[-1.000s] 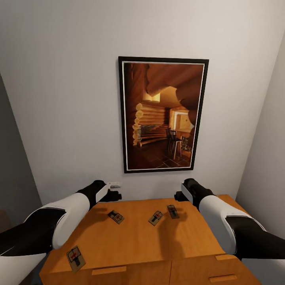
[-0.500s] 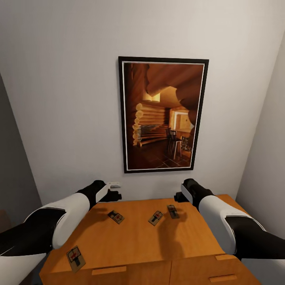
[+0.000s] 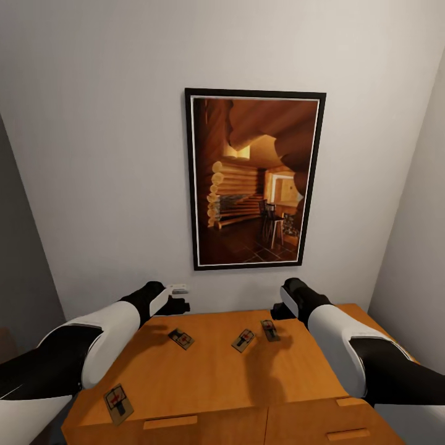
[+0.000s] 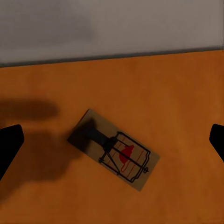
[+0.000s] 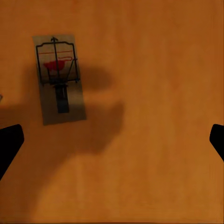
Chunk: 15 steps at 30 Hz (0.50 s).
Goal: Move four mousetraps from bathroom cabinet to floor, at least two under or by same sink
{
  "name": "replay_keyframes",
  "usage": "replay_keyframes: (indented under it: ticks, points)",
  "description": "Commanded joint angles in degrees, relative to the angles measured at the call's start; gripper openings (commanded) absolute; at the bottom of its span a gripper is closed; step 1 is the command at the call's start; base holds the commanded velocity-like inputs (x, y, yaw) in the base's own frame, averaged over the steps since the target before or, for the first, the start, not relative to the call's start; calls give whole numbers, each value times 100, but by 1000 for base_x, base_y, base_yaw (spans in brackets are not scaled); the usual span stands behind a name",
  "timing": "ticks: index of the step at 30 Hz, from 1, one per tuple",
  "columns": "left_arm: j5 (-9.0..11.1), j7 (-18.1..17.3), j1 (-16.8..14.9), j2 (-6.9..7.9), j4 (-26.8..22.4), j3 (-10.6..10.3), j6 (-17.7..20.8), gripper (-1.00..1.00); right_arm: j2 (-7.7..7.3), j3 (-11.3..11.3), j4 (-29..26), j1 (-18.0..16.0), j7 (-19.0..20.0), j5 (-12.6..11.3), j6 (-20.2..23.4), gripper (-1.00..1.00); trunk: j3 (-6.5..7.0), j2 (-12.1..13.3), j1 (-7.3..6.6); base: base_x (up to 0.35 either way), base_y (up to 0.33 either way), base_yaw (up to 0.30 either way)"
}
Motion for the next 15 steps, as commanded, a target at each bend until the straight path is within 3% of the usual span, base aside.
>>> replay_keyframes:
  ticks: [1,8,15]
  points:
    - [58,10,0,0,-10,-49,28,100,31,-26,-9,0,-2,51,45,100,-3,-4,2,0,0,0]
    - [43,10,1,0,-10,-50,15,100,208,-27,-19,0,-37,63,97,100,-3,-4,2,0,0,0]
    - [11,30,1,-4,-10,-51,16,100,268,-28,-23,0,-50,66,102,100,-3,-4,2,0,0,0]
